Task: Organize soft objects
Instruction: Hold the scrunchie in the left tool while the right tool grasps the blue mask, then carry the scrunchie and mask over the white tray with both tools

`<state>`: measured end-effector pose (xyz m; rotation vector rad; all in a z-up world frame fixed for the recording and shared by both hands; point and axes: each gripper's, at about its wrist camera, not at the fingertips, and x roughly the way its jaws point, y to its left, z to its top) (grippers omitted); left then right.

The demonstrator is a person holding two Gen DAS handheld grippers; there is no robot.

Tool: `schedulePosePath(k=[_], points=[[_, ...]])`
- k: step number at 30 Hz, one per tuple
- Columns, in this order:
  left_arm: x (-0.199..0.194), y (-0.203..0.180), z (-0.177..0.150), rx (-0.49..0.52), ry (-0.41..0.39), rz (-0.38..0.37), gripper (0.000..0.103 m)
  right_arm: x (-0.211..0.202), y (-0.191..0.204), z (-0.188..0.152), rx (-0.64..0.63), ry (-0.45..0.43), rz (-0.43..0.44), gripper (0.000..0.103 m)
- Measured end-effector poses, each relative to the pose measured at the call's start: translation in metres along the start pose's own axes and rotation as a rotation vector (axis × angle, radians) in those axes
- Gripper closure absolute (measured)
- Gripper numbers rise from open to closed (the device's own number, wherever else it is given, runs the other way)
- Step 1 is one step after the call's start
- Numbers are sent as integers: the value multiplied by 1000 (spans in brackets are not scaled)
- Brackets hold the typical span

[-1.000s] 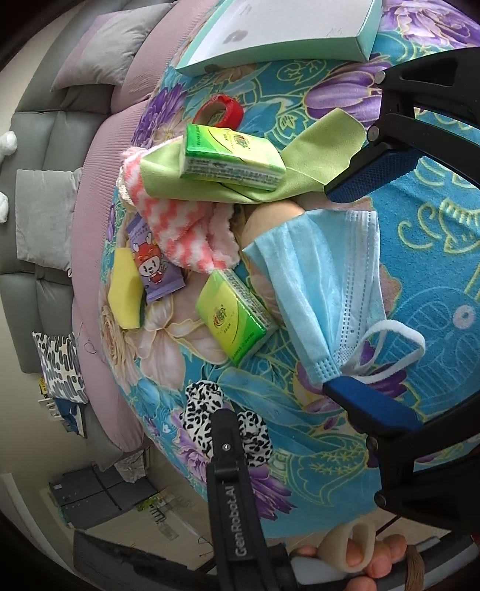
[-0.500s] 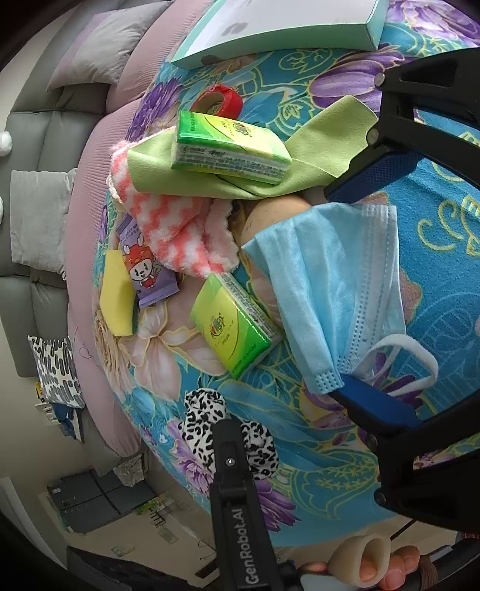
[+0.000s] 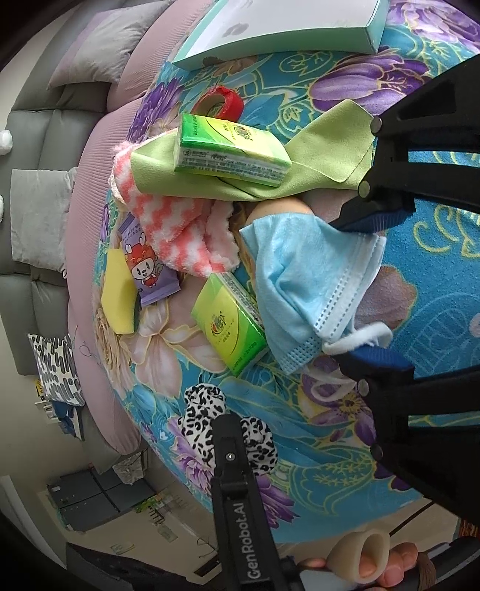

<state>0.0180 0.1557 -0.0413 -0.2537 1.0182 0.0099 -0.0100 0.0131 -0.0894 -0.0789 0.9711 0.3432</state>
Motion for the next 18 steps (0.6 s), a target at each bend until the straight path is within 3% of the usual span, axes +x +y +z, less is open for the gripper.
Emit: schedulePosePath(k=[5,18], points=[[1,0,0,5,0,0,72,-3,-3,1,10,-14,5,70],[-3,-1,-1,10,-16,-4,72,-16,-1,3,-3,-63,-1,82]])
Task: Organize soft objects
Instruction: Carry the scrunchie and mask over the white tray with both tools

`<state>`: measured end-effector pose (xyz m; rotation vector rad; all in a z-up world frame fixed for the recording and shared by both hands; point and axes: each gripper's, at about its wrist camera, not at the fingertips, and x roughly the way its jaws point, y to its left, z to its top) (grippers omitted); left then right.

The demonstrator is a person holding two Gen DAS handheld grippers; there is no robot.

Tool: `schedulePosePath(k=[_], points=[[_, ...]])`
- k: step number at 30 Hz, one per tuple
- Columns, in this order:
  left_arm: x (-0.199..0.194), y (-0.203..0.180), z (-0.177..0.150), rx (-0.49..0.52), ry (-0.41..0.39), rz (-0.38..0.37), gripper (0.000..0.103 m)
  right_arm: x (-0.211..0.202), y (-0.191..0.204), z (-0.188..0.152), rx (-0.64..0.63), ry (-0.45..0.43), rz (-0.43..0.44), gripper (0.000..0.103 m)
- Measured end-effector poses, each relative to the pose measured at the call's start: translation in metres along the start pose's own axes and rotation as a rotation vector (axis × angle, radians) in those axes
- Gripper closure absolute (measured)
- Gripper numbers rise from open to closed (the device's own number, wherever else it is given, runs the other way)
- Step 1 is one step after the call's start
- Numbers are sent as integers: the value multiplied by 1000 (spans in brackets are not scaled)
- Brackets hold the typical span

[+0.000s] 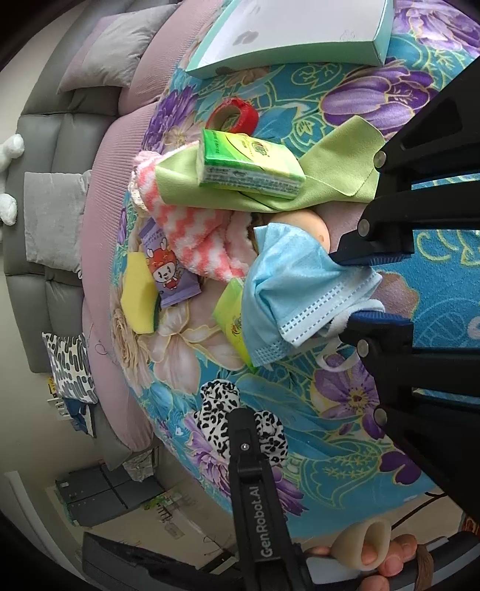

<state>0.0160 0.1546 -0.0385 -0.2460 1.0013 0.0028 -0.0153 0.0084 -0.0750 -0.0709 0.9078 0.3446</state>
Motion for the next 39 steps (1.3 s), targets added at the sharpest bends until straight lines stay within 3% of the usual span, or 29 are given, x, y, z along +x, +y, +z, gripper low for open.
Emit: schedulePosePath(k=[11,21,29,36,39], points=[[-26,-25,8,46,-73,-2,72,-54,-20,11,37,-126,-46,82],[-50,-99,22,182,-87,-52,72,-119,-105,26,200,-204,-248,82],[-54,-188,42,337,-91,-157,71,-143,-186,30,307,-178,-363,82],[-11,-269,35,459,26,-275,71,-133,-251,21,374,-109,-429,82],[11,-293,31,483,64,-275,71,-121,-275,17,401,-71,-448,82]])
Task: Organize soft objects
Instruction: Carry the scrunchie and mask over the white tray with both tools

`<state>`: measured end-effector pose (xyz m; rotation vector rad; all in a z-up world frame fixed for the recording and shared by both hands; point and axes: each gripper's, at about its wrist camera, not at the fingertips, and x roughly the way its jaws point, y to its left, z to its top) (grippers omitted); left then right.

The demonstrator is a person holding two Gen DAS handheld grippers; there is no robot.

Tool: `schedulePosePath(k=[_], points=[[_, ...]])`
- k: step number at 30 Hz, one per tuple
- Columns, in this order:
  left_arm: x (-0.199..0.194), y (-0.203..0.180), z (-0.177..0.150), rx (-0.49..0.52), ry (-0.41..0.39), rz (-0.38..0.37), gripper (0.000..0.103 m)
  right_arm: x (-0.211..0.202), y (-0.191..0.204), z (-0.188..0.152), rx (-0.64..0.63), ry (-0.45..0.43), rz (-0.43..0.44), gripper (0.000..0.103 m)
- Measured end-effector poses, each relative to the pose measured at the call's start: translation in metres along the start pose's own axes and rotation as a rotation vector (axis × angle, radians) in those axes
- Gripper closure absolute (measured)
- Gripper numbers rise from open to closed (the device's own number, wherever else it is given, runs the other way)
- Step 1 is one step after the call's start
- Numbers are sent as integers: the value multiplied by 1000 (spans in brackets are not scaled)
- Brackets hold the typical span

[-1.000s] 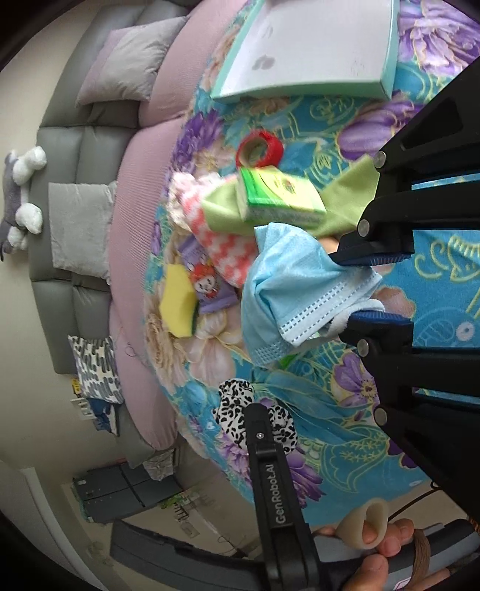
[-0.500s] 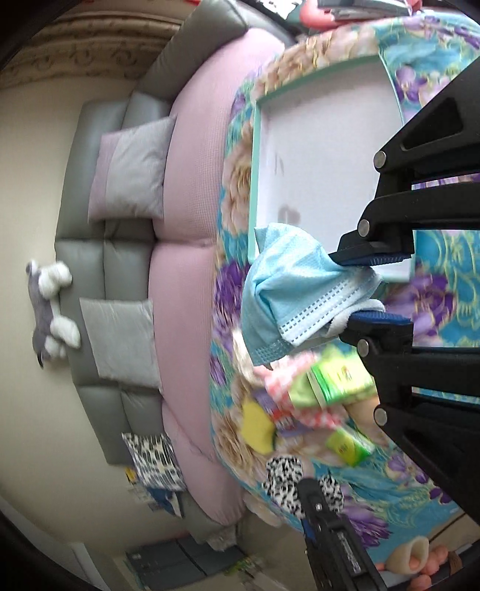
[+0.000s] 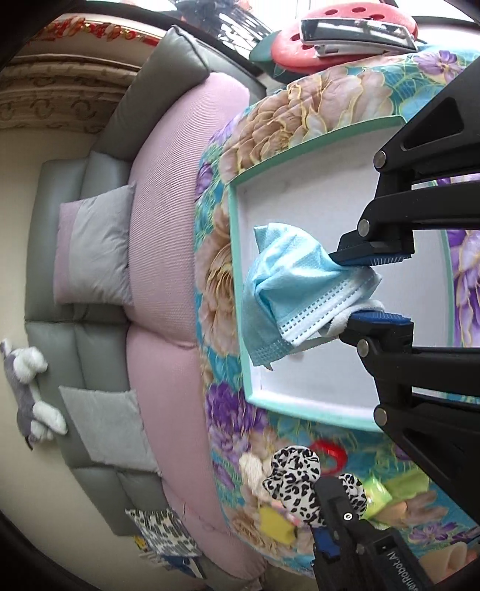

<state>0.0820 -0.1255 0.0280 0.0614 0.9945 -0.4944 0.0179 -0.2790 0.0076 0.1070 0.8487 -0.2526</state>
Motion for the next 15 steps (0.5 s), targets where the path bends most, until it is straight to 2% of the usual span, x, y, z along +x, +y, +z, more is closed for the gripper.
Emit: schedulePosePath(k=[3,6,10,15], points=[[23,-10,7,-9,22,-41,71,19,-14,3,10,32,-21,82],[46,-21,18,-1,28,-40,71,34,-24,7,11,57,-41,81],[70,-32,33,4,46,-74,71,48,-34,14,11,67,-62,80],[90,-44,44,20,47,-63,71,65,-45,22,17,91,-80,80]])
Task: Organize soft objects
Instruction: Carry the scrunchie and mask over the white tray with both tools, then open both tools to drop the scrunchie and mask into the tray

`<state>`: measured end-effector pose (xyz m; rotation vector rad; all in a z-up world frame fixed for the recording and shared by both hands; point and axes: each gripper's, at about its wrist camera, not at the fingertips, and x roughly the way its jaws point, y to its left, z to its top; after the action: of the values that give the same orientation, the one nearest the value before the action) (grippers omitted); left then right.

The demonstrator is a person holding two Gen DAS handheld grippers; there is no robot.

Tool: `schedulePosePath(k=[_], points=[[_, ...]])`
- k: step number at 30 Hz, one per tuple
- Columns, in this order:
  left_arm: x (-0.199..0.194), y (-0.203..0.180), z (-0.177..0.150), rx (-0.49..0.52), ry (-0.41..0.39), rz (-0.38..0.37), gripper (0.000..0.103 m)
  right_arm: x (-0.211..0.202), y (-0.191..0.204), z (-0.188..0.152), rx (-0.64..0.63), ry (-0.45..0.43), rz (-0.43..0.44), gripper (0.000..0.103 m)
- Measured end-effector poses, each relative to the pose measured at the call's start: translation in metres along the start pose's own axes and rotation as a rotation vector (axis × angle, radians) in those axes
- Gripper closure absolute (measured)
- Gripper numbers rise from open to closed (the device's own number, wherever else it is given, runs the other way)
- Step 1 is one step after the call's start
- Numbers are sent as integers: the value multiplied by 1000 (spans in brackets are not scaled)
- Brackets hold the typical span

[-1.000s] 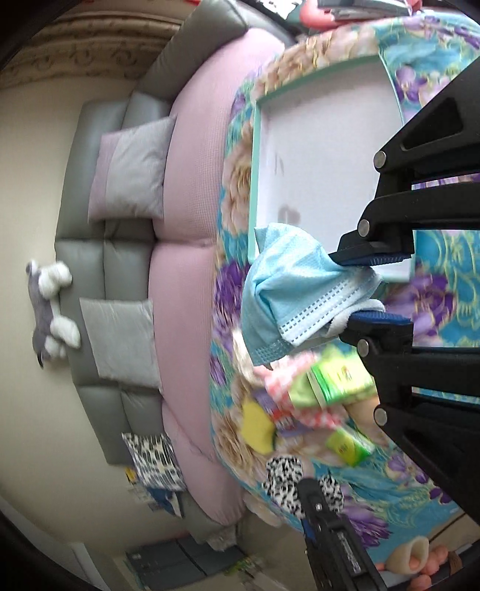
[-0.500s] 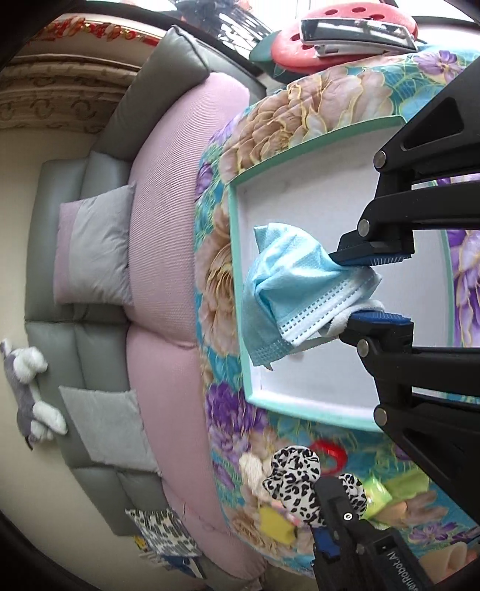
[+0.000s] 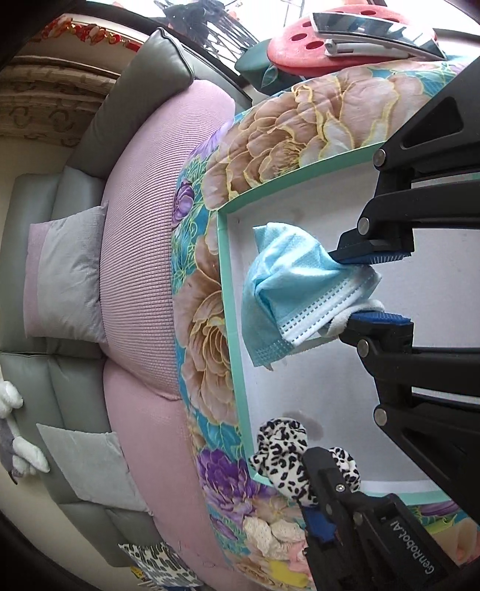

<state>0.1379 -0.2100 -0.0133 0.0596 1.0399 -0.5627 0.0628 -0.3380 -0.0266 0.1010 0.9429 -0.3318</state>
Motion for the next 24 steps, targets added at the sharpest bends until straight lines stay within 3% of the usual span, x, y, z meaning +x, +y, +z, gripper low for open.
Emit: schedulePosePath(k=[7,10,13,15,19,21,24], points=[[10,-10,12,24,-20,24,64,10,-7,6,-3,23,-14,78],[9,-12,11,25,-27,27,56,9,-10,8,3,31,-9,76],[6,-11,8,14,-33,33,50,7,-9,8,-8,39,-12,67],[4,-10,7,8,-33,46,49,5,-9,7,-12,42,-14,50],[-6,-5,4,-10,-43,63,45,0,-9,4,-13,61,-9,42],[-13,-2,2,-20,-57,77,23,-3,-7,1,-23,66,-19,39],[-23,2,0,-27,-76,94,19,-10,-4,-2,-33,67,-20,35]])
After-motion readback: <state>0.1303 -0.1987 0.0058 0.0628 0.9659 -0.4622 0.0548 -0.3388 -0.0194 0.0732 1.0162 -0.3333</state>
